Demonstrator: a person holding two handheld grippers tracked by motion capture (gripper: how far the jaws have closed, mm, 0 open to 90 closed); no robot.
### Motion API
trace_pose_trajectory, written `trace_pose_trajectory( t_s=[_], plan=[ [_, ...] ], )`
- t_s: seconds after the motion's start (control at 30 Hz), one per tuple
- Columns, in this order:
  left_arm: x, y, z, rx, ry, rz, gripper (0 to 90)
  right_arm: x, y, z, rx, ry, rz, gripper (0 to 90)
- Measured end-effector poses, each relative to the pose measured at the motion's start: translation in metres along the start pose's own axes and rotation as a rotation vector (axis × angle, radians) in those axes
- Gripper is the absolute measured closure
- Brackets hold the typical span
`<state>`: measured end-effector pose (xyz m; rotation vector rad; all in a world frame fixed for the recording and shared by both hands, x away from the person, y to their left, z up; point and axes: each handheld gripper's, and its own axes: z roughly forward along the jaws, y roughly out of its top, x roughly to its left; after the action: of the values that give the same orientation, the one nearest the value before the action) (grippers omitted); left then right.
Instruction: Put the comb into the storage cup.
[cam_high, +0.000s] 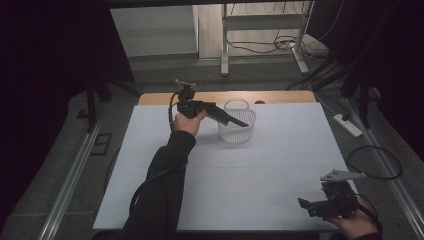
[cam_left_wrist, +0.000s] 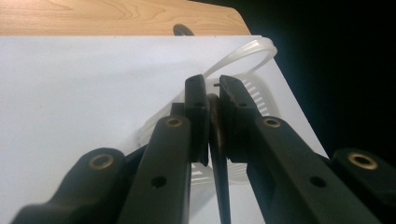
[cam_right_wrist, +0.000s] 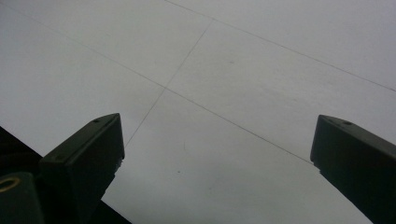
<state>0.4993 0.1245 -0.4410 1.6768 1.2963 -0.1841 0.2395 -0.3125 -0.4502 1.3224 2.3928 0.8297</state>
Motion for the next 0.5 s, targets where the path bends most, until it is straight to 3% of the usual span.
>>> trace_pose_trajectory(
  t_s=[0.5],
  plan=[
    [0.0044, -0.0032, 0.0025, 0.0, 0.06, 0.013, 75.1, 0.0001, -0.0001, 0.0, 0.0, 0.001, -0.002, 3.1]
  ],
)
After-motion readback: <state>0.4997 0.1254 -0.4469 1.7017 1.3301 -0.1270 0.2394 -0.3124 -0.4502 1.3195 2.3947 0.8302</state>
